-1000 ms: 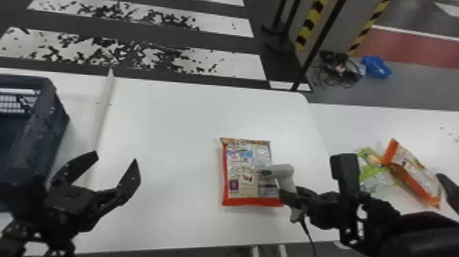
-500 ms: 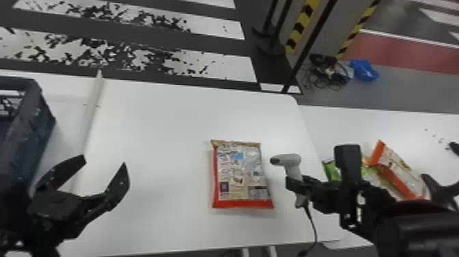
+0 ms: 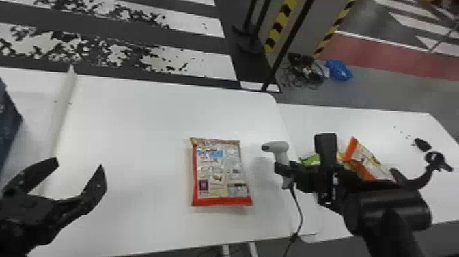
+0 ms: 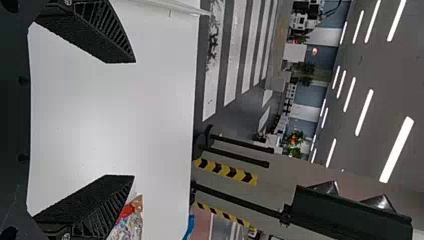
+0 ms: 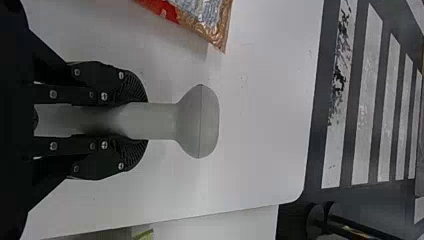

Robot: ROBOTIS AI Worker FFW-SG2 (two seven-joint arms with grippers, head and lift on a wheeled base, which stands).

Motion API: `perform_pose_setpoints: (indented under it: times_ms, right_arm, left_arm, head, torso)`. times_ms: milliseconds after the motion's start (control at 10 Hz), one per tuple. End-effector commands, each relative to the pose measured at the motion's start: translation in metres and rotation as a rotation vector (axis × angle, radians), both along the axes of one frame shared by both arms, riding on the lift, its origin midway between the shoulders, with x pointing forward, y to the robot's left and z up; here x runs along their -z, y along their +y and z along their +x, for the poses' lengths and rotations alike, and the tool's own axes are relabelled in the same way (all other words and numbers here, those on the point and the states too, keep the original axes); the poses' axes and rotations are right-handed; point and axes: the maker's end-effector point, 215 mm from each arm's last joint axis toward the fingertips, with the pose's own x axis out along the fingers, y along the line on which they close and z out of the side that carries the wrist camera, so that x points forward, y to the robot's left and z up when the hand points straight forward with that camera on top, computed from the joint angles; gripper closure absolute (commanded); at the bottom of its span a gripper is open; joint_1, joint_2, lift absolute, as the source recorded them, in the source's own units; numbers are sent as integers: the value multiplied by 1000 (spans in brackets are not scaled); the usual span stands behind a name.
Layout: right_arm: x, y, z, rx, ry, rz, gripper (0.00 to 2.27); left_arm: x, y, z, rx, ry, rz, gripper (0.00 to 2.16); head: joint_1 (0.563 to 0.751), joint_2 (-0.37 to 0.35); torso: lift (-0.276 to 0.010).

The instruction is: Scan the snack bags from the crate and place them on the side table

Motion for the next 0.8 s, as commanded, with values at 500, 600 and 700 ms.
perform_pose_setpoints:
  times_ms: [500, 600, 700]
  right_arm:
    - [31, -3, 26, -16, 31, -31, 2101]
    - [30, -3, 28, -12, 22, -39, 1737]
    - [29, -4, 29, -11, 20, -41, 1119]
  left_arm:
    - [2, 1, 3, -5, 6, 8, 39]
    - [2, 1, 5, -6, 4, 8, 39]
    - [1, 1, 6, -6, 1, 7, 39]
  head:
    - [695, -350]
    - [695, -350]
    - [695, -350]
  torso:
    - [-81]
    - [-81]
    - [-81]
